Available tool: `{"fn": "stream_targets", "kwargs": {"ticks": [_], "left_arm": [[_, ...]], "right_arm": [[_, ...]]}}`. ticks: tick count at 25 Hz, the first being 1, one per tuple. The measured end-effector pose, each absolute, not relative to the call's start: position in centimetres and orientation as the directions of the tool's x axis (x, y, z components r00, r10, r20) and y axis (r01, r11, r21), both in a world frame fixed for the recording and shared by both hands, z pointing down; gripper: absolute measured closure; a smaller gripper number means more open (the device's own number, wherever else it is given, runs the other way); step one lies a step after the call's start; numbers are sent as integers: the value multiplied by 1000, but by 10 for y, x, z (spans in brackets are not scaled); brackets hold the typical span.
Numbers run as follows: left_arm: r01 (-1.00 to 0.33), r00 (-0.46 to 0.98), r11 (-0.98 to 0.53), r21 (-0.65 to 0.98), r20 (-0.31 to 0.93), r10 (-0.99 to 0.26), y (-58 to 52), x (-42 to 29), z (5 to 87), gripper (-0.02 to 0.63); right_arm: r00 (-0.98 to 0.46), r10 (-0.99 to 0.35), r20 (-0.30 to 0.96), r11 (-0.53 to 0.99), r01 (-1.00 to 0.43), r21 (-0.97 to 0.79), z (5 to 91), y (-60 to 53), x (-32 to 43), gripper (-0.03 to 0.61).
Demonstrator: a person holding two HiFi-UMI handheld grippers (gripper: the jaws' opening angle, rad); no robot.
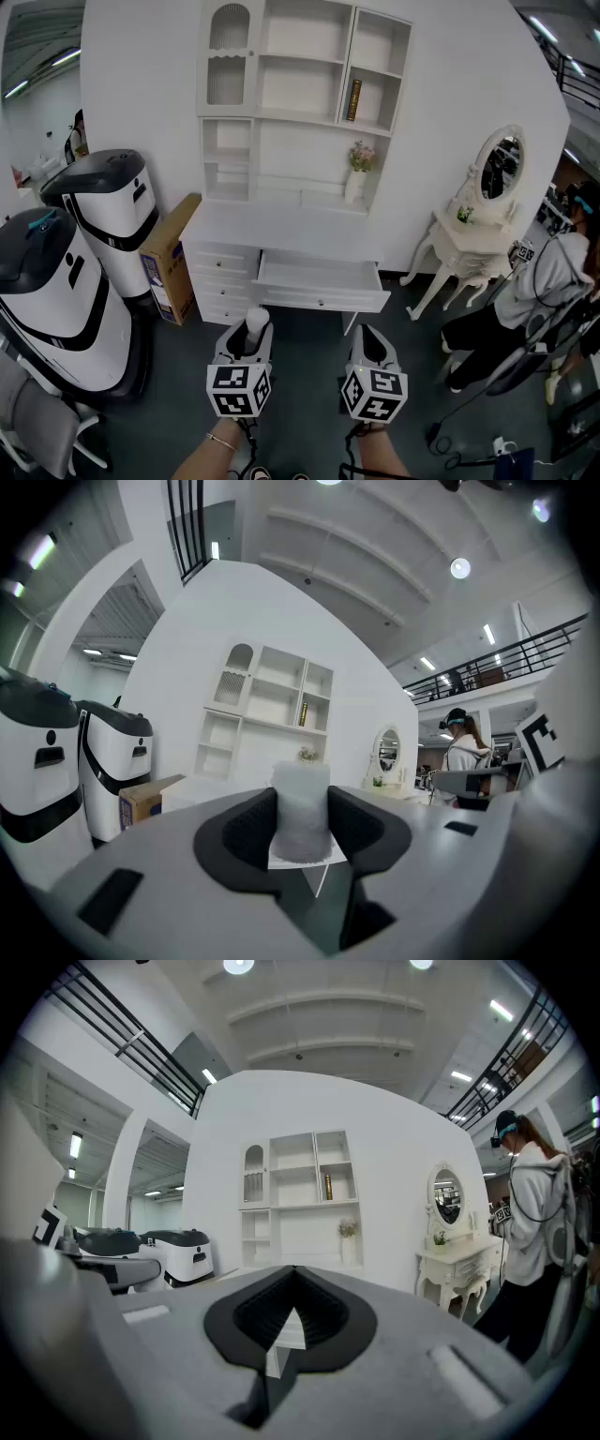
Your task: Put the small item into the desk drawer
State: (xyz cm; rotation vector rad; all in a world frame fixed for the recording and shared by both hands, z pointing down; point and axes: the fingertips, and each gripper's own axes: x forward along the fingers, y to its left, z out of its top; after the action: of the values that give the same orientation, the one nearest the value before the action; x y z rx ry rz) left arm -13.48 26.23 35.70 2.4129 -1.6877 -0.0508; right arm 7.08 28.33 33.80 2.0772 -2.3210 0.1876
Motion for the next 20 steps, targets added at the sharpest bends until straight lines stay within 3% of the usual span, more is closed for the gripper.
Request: {"fn": "stream_targets", "kwargs": {"ticks": [20], "left_arm": [[-909,390,-365,204,101,-915,254,-153,376,448]], "right_arm": [[-13,-989,147,8,-999,-33,360,291,63,574]]}}
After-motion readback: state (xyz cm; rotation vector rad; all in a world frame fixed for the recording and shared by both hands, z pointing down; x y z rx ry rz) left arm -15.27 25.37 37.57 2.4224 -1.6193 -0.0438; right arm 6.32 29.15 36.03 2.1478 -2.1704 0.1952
